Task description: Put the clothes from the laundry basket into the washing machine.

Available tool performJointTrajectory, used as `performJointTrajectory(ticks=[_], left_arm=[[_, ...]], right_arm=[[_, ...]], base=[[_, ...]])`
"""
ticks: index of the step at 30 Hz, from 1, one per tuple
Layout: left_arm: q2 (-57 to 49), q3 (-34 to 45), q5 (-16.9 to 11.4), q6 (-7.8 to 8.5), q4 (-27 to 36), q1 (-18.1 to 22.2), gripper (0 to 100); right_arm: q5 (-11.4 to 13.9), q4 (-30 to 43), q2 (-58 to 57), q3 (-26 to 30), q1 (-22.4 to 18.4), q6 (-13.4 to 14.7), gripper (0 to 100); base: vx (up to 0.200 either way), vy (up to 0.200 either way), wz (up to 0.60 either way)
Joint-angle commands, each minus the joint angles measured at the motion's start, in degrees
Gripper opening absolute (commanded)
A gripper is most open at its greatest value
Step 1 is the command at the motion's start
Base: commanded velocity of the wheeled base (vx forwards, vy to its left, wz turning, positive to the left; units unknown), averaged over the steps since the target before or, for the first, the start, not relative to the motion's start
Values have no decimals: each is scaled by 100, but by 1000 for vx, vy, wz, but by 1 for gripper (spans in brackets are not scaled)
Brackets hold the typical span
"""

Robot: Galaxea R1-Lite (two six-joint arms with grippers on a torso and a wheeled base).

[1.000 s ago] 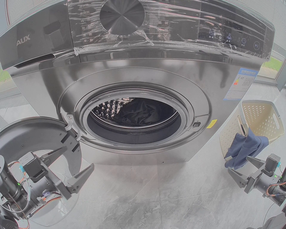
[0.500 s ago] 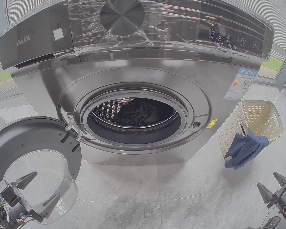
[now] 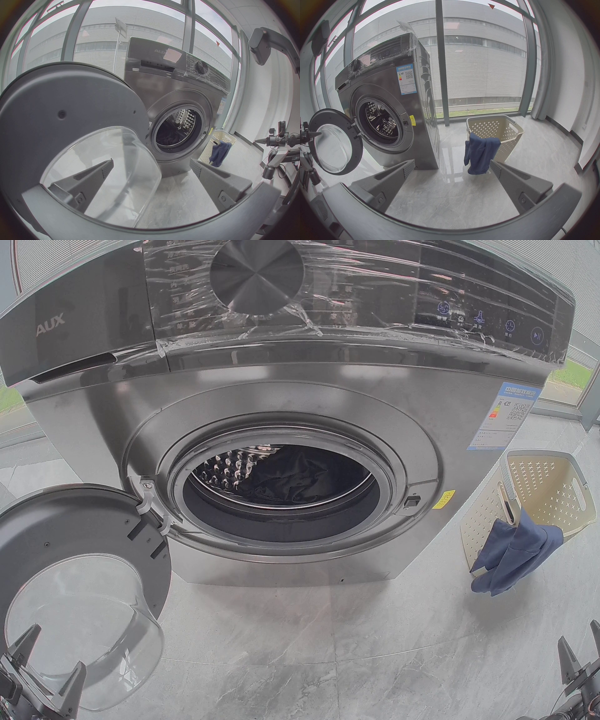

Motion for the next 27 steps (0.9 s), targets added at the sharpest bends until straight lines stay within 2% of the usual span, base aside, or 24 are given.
performJointTrajectory(ticks=[1, 5, 6, 7, 9, 10, 11, 13, 16, 24, 27], left_arm=[[-662, 101, -54, 44, 350, 443, 100], [-671, 101, -45, 97, 544, 514, 100], [-671, 101, -28, 203, 675, 584, 100], [-697, 101, 7, 378, 895, 672, 100], [-803, 92, -19, 475, 1097, 927, 100], [-996, 75, -37, 624, 1124, 1164, 100], [-1005, 92, -45, 668, 1053, 1147, 100], [-987, 101, -63, 668, 983, 1103, 100], [-1137, 101, -45, 563, 1159, 1041, 100], [-1163, 101, -37, 554, 1256, 1032, 100], [-1163, 101, 86, 378, 1343, 1041, 100]], right_arm=[[524, 233, -595, 99, -417, -220, 100], [498, 268, -595, 99, -408, -299, 100], [498, 268, -595, 99, -417, -308, 100], [506, 268, -595, 99, -417, -317, 100], [515, 259, -595, 99, -399, -317, 100], [515, 251, -595, 99, -399, -299, 100], [515, 259, -595, 99, -399, -317, 100], [515, 251, -595, 99, -399, -317, 100], [515, 259, -595, 99, -399, -317, 100], [515, 259, -595, 99, -399, -317, 100], [515, 259, -595, 99, -399, -317, 100]], base=[[0, 0, 0], [0, 0, 0], [0, 0, 0], [0, 0, 0], [0, 0, 0], [0, 0, 0], [0, 0, 0], [0, 0, 0], [0, 0, 0], [0, 0, 0], [0, -200, 0]])
